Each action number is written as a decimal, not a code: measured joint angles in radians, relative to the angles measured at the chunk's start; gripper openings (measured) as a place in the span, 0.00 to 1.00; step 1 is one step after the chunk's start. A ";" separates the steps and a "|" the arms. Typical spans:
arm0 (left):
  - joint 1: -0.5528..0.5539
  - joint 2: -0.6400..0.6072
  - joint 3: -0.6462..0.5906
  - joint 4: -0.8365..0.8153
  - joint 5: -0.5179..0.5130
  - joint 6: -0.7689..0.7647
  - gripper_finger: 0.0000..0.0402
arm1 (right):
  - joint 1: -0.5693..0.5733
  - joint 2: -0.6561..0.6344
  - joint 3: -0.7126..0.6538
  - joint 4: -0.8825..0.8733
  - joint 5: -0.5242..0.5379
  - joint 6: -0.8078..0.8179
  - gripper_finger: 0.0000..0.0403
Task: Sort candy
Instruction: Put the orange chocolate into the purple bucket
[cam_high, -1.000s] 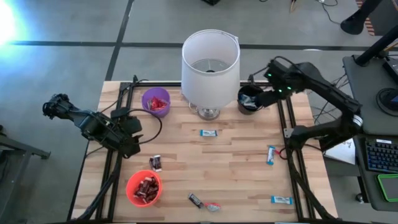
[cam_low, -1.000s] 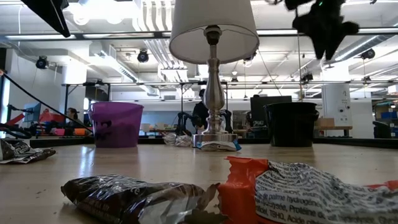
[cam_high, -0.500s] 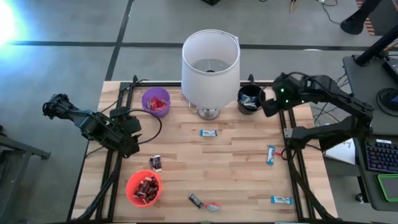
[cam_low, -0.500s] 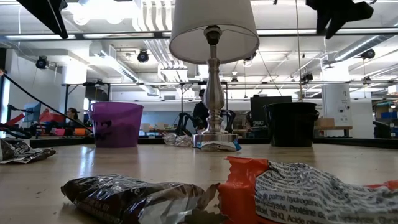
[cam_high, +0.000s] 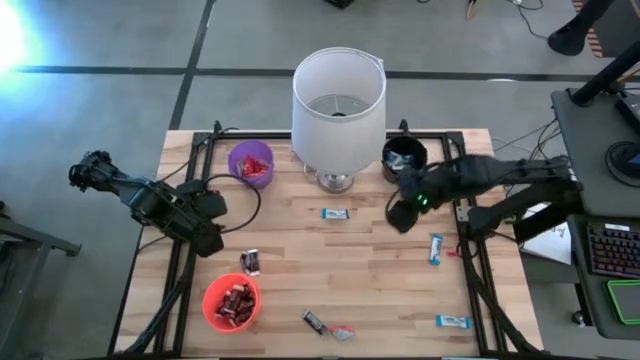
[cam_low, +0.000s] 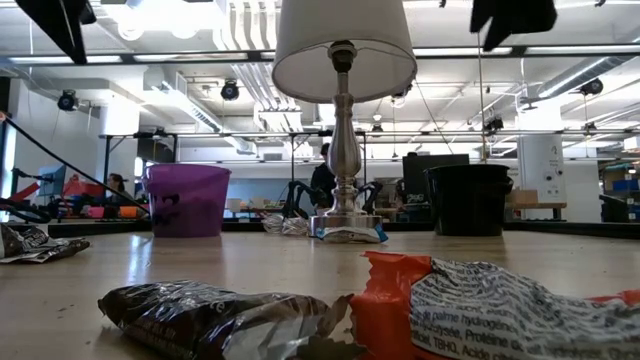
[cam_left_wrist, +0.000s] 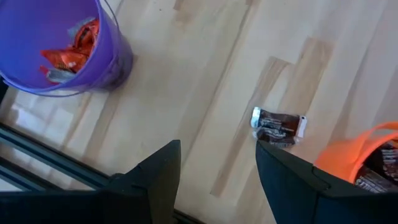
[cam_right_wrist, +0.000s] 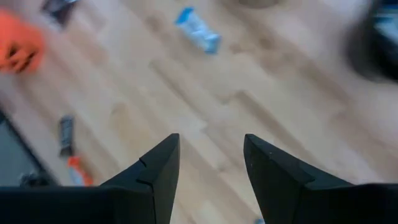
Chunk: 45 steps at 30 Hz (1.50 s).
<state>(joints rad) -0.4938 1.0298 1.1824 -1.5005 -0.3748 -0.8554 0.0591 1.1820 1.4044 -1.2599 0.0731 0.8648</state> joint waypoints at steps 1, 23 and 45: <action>0.000 0.002 0.000 0.000 0.000 0.006 0.47 | 0.027 0.017 0.000 0.027 -0.005 0.001 0.42; 0.000 0.007 -0.001 0.000 -0.008 0.169 0.47 | 0.357 0.437 0.000 0.508 -0.298 0.000 0.40; 0.000 0.016 -0.001 0.016 -0.009 0.083 0.47 | 0.416 0.627 0.000 0.626 -0.310 -0.245 0.39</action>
<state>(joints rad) -0.4938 1.0462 1.1816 -1.4849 -0.3840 -0.7723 0.4754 1.8088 1.4040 -0.6336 -0.2372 0.6200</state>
